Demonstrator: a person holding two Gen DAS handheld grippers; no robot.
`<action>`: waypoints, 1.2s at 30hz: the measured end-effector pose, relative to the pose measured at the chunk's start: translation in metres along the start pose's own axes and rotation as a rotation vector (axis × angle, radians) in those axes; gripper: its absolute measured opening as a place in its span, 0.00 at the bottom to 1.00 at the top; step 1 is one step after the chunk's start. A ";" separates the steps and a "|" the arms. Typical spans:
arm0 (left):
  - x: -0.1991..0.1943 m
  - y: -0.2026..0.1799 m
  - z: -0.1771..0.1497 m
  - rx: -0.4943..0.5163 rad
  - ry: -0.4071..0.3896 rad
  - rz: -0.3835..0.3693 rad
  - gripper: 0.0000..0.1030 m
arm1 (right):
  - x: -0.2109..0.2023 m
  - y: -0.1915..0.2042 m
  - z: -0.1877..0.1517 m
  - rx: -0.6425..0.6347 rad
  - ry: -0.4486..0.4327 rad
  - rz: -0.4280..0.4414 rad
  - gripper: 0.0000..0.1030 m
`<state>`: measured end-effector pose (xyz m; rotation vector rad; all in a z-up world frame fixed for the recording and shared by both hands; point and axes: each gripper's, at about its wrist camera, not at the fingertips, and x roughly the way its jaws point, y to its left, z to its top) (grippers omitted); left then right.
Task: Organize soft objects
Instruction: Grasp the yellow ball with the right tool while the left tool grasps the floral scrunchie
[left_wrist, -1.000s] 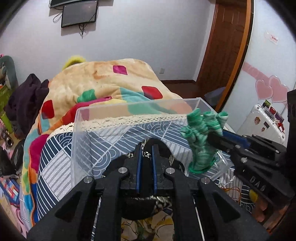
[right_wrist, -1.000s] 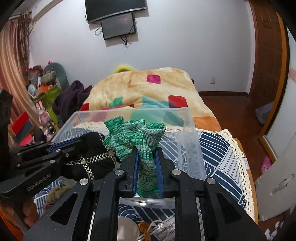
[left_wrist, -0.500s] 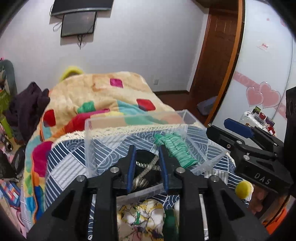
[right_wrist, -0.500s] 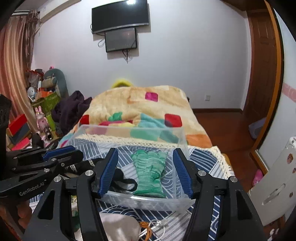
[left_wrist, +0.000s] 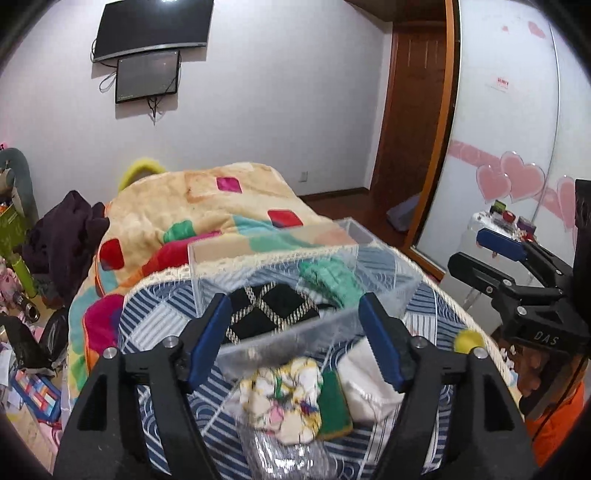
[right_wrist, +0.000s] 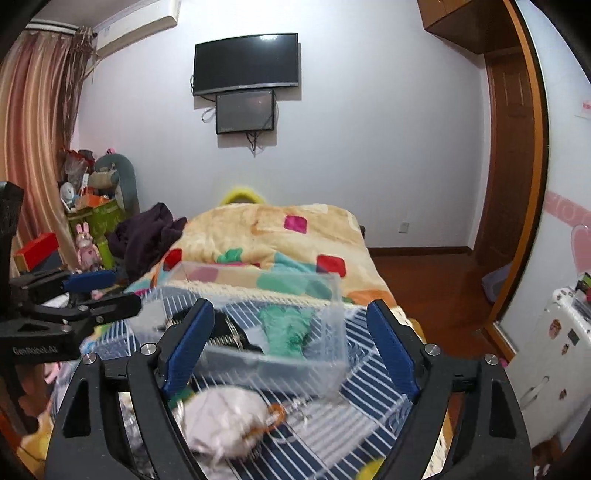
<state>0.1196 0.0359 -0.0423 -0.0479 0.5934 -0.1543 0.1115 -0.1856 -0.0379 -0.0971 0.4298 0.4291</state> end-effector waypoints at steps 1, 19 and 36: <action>0.001 -0.001 -0.006 -0.005 0.010 0.001 0.71 | 0.001 -0.001 -0.006 -0.005 0.014 -0.014 0.80; 0.023 0.018 -0.082 -0.147 0.169 -0.014 0.76 | 0.019 -0.050 -0.096 0.123 0.274 -0.094 0.80; 0.044 0.017 -0.082 -0.151 0.191 -0.006 0.27 | 0.007 -0.072 -0.116 0.154 0.317 -0.139 0.39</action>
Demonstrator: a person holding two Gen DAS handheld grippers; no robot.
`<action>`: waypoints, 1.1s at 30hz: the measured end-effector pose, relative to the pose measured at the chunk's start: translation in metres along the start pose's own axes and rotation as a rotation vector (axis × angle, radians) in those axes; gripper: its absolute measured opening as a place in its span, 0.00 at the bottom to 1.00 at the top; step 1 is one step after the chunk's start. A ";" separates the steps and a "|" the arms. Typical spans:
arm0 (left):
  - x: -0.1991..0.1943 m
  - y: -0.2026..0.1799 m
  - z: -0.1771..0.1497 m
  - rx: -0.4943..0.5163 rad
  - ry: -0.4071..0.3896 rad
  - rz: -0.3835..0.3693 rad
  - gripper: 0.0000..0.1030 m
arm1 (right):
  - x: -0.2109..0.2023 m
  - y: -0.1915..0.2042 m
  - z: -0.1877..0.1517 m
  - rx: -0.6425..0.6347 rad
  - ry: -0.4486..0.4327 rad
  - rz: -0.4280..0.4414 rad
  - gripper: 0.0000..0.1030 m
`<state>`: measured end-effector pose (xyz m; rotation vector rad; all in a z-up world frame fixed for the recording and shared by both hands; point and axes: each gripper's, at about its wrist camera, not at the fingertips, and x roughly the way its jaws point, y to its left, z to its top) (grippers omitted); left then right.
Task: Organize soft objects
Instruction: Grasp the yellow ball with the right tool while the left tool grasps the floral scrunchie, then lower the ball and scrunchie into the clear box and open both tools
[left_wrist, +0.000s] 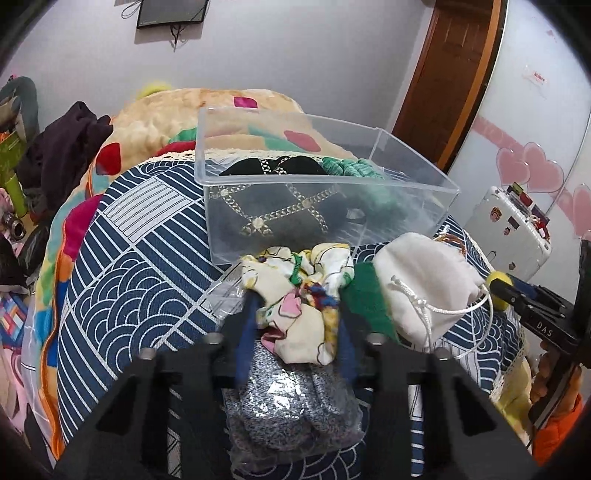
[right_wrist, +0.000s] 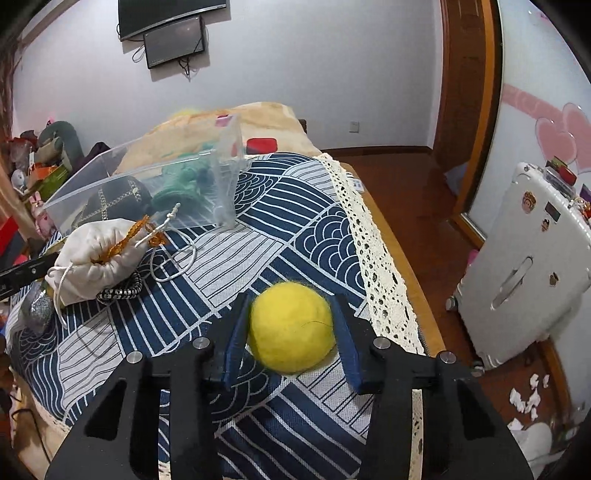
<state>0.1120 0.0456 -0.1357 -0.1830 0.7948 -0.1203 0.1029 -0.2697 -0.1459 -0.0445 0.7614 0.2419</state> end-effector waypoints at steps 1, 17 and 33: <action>0.000 0.001 0.000 -0.002 0.003 -0.005 0.25 | 0.000 0.001 0.000 -0.004 -0.003 -0.005 0.38; -0.056 -0.015 0.017 0.039 -0.146 -0.035 0.16 | -0.038 0.036 0.040 -0.036 -0.153 0.116 0.38; -0.034 -0.023 0.070 0.023 -0.202 -0.063 0.16 | -0.024 0.077 0.097 -0.059 -0.273 0.209 0.38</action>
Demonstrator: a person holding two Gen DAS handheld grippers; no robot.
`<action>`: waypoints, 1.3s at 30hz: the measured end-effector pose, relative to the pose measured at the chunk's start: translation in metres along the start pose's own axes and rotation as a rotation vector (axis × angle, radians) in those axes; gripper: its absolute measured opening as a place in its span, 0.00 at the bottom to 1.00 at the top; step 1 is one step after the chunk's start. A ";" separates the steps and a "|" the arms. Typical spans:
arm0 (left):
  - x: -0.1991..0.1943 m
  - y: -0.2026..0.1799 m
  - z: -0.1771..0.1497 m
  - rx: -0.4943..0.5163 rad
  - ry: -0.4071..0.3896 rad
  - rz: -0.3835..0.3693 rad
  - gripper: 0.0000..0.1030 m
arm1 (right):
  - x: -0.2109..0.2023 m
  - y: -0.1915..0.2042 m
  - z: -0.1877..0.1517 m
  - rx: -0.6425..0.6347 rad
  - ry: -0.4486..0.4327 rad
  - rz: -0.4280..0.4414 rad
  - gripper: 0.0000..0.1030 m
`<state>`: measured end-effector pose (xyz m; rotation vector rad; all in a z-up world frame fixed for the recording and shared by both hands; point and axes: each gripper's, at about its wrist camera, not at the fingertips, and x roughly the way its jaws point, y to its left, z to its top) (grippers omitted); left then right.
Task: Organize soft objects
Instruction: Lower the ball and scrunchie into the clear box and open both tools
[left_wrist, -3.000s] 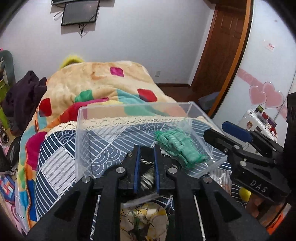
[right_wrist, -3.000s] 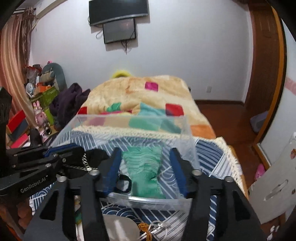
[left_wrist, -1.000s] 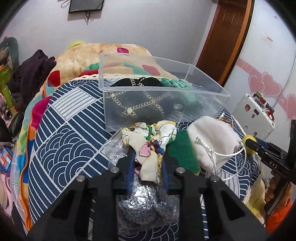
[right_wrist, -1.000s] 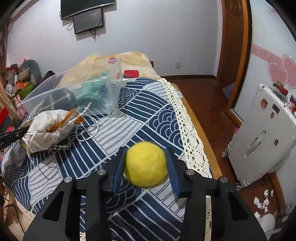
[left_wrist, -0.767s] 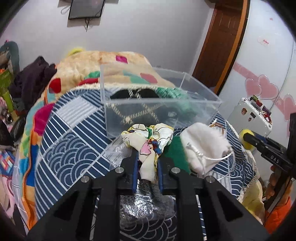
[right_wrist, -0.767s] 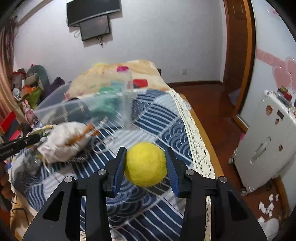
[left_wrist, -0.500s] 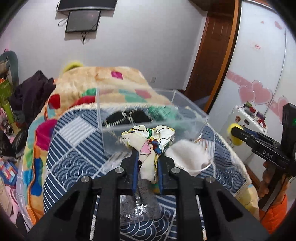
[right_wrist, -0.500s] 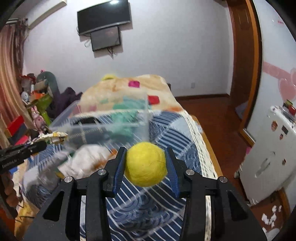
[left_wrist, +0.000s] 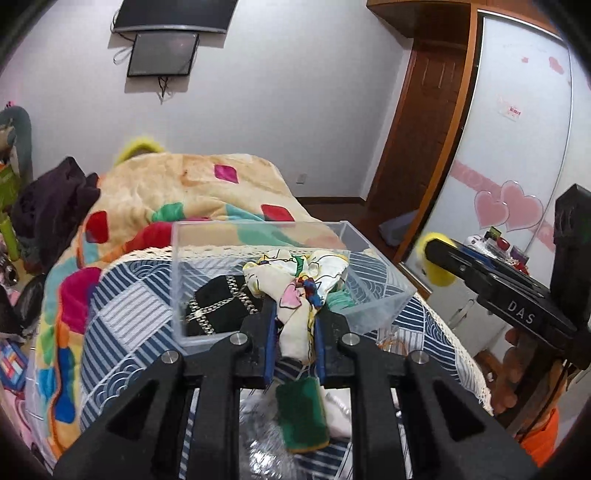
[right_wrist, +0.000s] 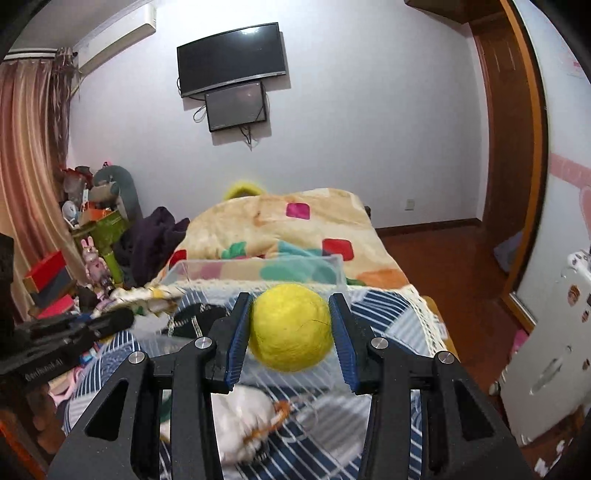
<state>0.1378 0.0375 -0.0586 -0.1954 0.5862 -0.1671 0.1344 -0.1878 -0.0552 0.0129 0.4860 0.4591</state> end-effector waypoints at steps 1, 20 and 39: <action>0.006 -0.001 0.002 0.004 0.003 0.006 0.16 | 0.004 0.000 0.002 -0.001 0.002 0.006 0.38; 0.083 -0.003 0.004 0.061 0.163 0.079 0.16 | 0.072 0.005 -0.003 -0.010 0.196 0.067 0.38; 0.055 0.000 0.005 0.028 0.127 0.056 0.62 | 0.057 0.001 -0.005 -0.017 0.184 0.043 0.60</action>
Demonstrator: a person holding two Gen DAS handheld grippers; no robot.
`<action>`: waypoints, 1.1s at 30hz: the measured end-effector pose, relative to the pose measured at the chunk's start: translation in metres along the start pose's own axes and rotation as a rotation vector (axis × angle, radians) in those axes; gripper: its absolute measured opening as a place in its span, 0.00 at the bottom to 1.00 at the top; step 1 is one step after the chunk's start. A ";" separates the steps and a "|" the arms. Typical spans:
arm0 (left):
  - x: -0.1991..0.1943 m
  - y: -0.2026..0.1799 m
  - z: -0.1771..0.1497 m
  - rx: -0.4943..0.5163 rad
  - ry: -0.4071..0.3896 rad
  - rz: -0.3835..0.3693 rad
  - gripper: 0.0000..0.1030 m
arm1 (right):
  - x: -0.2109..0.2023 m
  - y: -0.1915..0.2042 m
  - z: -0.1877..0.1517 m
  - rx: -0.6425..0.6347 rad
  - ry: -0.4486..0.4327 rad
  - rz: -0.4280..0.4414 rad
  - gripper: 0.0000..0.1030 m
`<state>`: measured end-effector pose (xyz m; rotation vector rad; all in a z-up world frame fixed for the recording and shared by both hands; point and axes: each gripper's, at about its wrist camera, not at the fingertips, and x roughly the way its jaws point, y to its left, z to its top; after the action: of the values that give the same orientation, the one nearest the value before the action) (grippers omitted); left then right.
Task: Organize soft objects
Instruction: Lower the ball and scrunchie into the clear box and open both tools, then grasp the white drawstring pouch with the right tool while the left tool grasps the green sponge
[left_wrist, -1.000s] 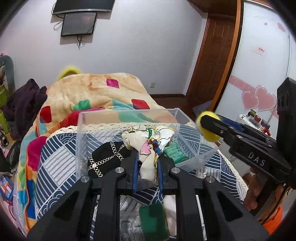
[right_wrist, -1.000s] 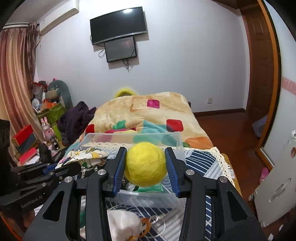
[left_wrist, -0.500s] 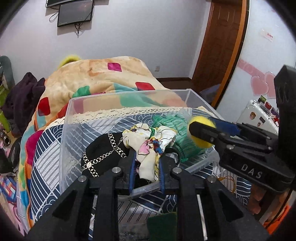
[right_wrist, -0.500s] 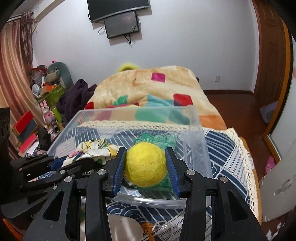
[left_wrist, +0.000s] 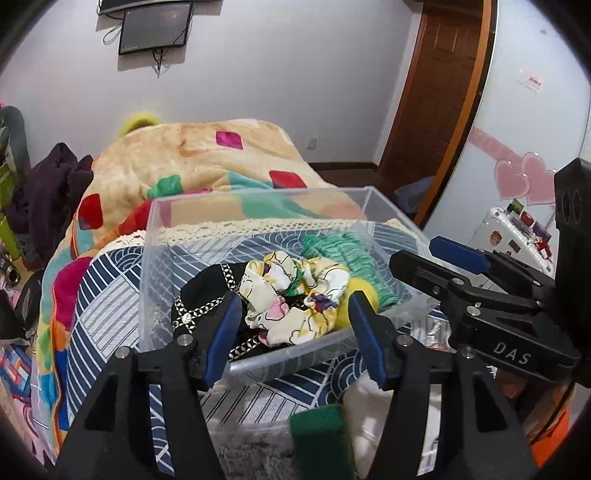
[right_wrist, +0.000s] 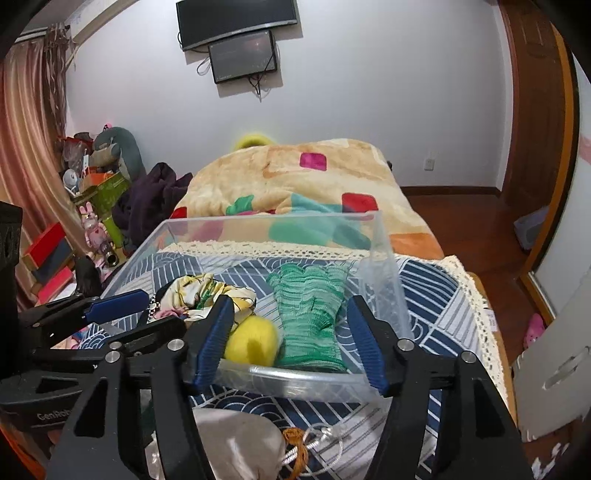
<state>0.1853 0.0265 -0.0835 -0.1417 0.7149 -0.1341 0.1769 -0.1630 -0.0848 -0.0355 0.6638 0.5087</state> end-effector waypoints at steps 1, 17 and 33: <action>-0.003 0.000 0.001 -0.003 -0.007 0.001 0.65 | -0.002 0.001 0.000 -0.004 -0.007 -0.004 0.61; -0.049 0.001 -0.022 0.016 -0.079 0.061 0.83 | -0.045 0.018 -0.018 -0.048 -0.110 -0.022 0.77; -0.035 0.014 -0.072 0.015 0.057 0.054 0.86 | -0.004 0.033 -0.065 -0.085 0.101 0.083 0.56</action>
<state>0.1125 0.0400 -0.1170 -0.1042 0.7734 -0.0920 0.1213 -0.1478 -0.1294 -0.1148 0.7441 0.6176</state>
